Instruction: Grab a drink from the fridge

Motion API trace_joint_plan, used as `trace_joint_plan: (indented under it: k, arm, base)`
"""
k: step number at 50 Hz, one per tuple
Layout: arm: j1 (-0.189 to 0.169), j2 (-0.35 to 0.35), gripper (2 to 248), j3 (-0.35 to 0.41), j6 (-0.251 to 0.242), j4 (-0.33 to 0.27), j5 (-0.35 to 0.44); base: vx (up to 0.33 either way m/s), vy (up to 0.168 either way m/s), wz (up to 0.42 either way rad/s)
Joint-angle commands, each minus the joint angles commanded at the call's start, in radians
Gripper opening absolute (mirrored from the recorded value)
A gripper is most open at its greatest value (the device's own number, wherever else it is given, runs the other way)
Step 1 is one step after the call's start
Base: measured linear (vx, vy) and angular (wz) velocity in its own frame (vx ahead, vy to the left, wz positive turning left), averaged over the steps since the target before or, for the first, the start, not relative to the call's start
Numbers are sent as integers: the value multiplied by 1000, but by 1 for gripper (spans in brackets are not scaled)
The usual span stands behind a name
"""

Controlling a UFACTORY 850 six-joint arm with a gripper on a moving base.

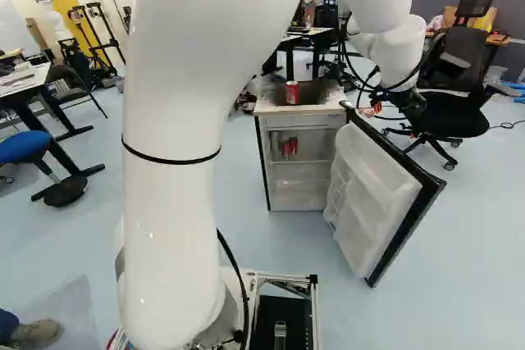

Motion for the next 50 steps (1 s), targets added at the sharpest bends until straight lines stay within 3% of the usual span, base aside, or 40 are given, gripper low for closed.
trace_joint_plan:
  k: [50]
  arm:
    - [-62, -305, 247, -294, 0, 0, -152]
  base:
    - [0, 0, 0]
